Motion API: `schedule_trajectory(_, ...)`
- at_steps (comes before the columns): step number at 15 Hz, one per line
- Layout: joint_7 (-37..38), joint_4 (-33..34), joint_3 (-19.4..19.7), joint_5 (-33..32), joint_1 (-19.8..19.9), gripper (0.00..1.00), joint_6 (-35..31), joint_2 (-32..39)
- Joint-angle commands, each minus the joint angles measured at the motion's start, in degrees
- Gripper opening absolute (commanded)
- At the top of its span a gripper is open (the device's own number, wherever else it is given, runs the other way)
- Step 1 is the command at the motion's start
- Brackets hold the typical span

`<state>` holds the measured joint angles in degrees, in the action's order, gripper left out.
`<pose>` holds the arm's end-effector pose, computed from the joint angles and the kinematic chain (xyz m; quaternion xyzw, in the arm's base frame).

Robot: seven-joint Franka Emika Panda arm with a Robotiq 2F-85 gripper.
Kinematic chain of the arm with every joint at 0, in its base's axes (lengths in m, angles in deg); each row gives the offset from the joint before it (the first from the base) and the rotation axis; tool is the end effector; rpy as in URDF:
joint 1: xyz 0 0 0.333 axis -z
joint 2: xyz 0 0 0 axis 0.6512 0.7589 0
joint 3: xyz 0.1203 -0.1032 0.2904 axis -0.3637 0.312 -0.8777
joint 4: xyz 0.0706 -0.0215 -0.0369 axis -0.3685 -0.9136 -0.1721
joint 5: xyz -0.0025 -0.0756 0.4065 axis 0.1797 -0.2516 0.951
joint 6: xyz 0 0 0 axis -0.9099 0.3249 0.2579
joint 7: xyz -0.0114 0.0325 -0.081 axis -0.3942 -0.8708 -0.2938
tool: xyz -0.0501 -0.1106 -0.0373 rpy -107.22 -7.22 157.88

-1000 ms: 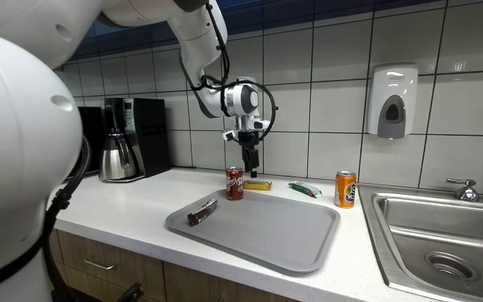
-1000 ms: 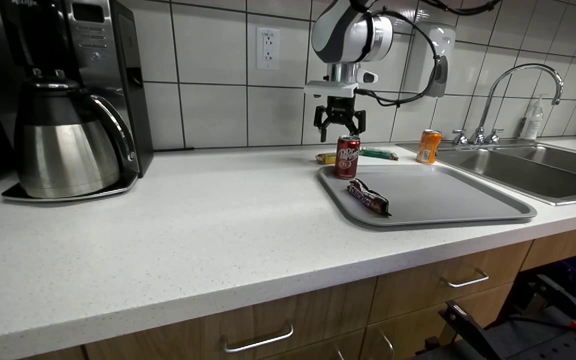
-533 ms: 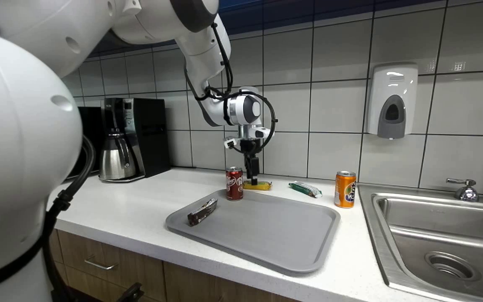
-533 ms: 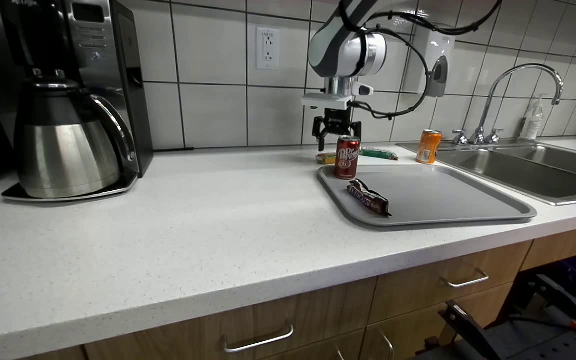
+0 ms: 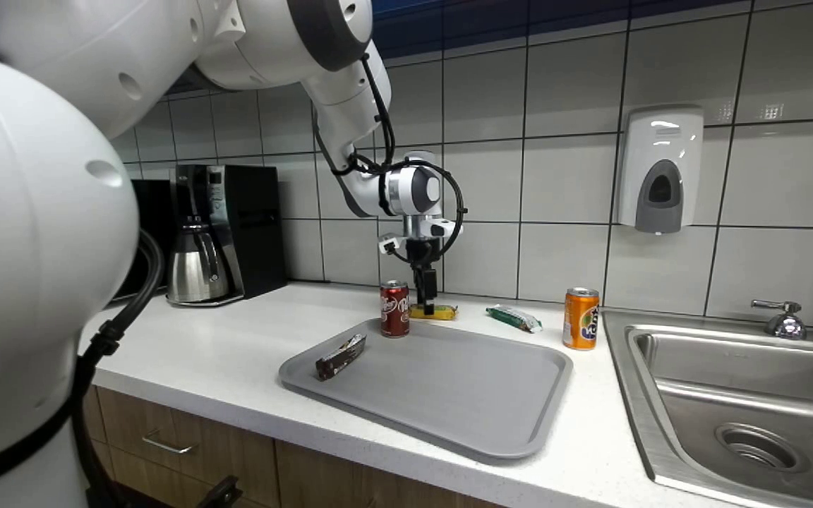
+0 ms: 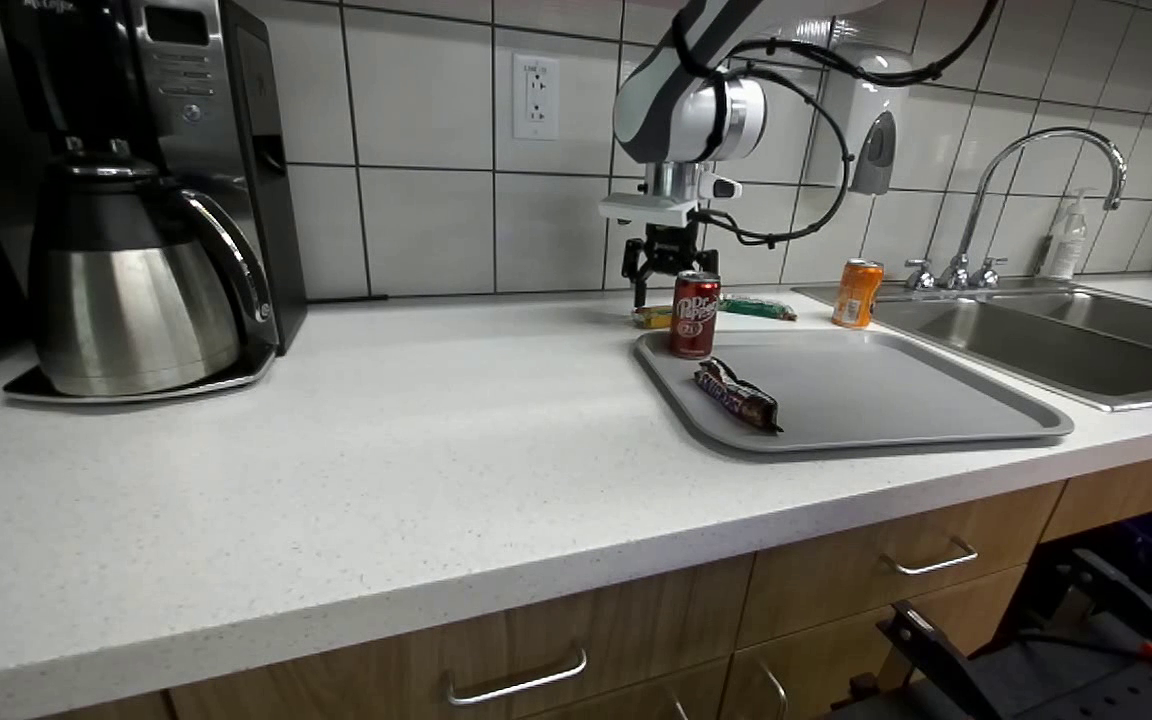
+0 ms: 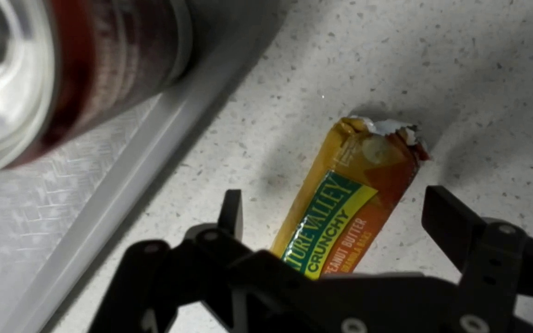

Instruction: Pick all the candy bars from the kitchen counter and place them on the gray tray

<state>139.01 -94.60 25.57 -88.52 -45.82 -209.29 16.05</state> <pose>0.7500 0.0196 0.2032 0.8834 -0.4681 0.0062 0.0191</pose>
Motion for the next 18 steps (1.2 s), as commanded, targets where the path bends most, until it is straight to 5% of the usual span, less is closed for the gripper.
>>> schedule_trajectory(1, 0.97, 3.70, 0.57, 1.28, -0.10, 1.00, 3.31, 1.71)
schedule_trajectory(4, 0.90, 4.32, 0.71, 1.21, -0.01, 1.00, 3.90, 2.23)
schedule_trajectory(5, 0.87, 4.47, 0.78, 1.18, 0.00, 0.75, 4.05, 2.30)
schedule_trajectory(13, 0.71, 5.40, 0.98, 1.07, 0.04, 0.19, 4.58, 2.41)
schedule_trajectory(18, 0.31, 4.91, 0.74, 1.50, 0.37, 0.18, 5.13, 1.44)
